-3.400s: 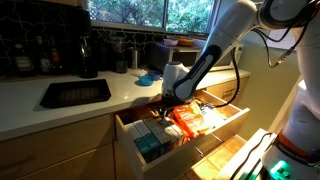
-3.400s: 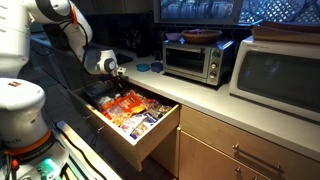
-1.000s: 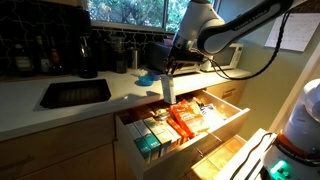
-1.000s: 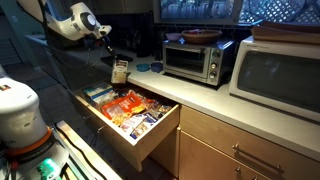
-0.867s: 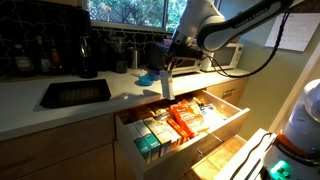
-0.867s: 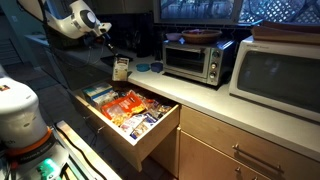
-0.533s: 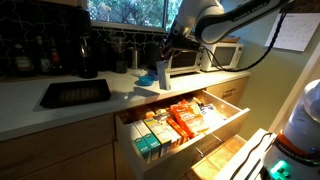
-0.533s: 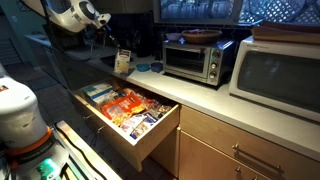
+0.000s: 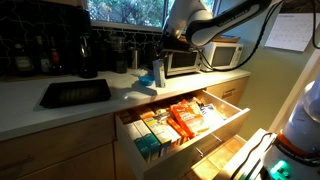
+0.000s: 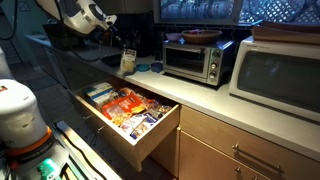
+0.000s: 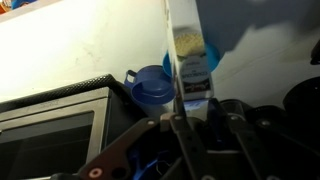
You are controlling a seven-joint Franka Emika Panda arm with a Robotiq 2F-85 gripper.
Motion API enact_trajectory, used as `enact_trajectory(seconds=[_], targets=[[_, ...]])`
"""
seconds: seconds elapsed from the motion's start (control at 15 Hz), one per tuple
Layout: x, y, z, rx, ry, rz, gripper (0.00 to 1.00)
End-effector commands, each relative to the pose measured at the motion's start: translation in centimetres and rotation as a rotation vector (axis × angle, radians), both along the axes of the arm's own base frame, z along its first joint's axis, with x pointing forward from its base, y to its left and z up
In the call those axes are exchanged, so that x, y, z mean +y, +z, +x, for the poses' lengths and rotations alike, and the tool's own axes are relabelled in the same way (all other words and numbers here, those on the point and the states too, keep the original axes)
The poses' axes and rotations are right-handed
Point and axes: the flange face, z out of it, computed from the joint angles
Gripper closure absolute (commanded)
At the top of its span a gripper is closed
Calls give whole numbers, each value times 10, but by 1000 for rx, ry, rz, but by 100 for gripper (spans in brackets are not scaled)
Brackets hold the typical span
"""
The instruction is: Move a white box from the drawer to the countertop
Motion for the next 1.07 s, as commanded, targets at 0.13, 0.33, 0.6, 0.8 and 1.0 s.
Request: enact_trajectory(seconds=[0.13,0.33,0.6,0.8,1.0], targets=[[2,-29,39,-64,-31,-6,93],[2,-36,51,-85,-40,-12,93],[0,-47,54,-54,-39,-40,93],[-2,-51,48,-11,-44,-46,93],[0,-52,39,40,-43,-71,93]])
